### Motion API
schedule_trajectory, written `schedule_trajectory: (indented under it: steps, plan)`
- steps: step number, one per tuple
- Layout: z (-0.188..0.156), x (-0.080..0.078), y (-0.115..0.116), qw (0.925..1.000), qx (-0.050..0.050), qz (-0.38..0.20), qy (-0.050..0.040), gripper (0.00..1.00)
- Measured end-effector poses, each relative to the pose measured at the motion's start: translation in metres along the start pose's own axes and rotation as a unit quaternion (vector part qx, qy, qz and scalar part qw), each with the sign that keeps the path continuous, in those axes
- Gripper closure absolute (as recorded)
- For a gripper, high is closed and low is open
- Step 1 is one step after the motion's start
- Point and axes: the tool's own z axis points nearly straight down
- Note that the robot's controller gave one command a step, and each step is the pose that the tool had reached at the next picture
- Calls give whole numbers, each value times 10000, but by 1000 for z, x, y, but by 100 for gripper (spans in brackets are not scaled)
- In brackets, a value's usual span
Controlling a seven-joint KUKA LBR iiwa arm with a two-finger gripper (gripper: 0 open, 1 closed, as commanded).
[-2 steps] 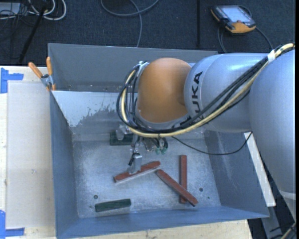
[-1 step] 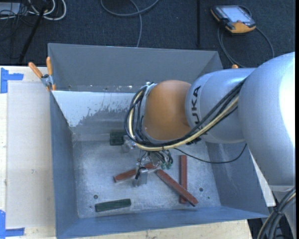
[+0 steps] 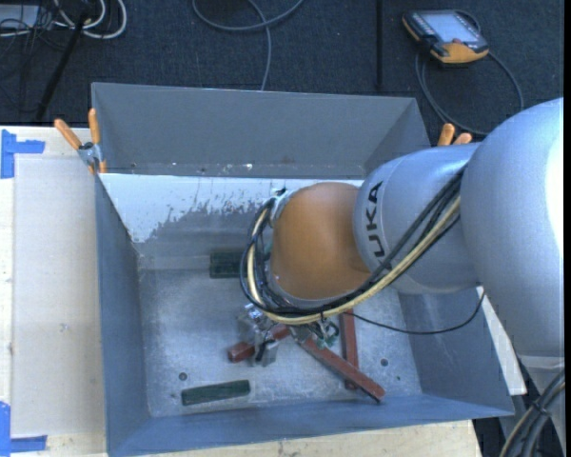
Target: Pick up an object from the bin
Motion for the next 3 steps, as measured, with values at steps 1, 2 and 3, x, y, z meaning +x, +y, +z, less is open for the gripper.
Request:
schedule_trajectory:
  steps: [1, 2, 3]
  plan:
    - [0, 0, 0, 10000, -1, 5, 0, 100]
    - [-150, 1, 10, 10000, 7, 60, -22, 100]
    - [-149, 2, 10, 10000, 5, 63, -13, 100]
